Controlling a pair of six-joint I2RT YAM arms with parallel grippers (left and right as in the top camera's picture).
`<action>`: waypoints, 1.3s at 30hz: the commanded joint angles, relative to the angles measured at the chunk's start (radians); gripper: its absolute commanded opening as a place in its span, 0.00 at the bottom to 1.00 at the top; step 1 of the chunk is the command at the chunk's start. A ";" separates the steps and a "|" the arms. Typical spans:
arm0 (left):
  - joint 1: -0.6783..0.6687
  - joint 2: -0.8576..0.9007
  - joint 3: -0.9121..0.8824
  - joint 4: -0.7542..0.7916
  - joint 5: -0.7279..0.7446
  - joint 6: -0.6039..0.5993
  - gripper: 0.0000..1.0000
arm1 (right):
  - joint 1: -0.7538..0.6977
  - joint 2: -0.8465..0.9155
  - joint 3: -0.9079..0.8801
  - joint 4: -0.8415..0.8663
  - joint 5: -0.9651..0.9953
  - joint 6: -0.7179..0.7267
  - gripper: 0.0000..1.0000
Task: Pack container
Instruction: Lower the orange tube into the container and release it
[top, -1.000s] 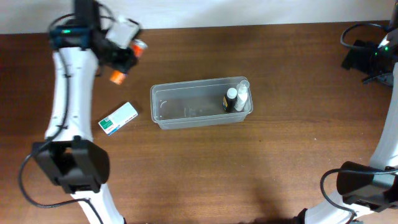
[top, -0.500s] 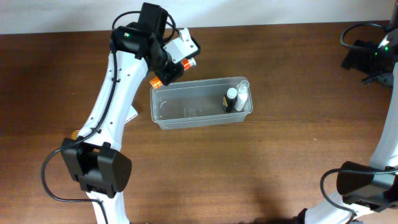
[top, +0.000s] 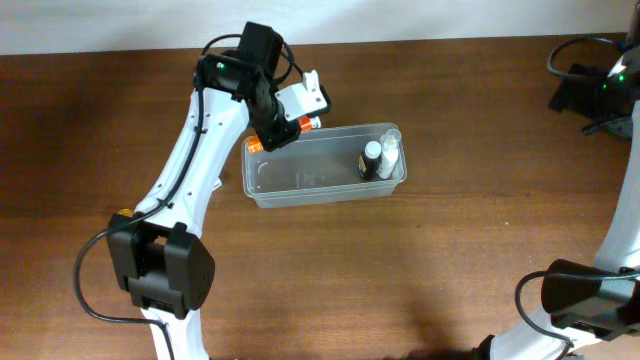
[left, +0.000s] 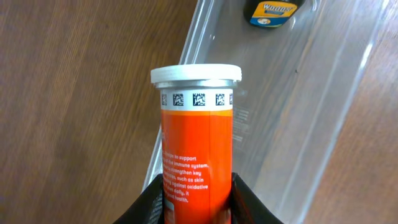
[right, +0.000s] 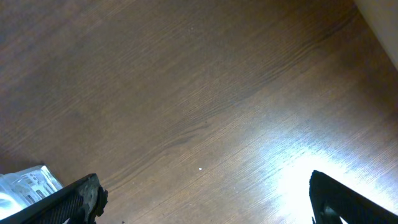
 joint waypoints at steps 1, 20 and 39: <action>-0.006 0.027 -0.030 0.025 0.030 0.077 0.26 | -0.005 -0.005 0.007 0.000 0.009 0.009 0.98; -0.060 0.243 -0.030 0.164 0.021 0.149 0.21 | -0.005 -0.005 0.007 0.000 0.009 0.009 0.98; -0.060 0.243 -0.030 0.187 0.021 0.155 0.59 | -0.005 -0.005 0.007 0.000 0.009 0.009 0.98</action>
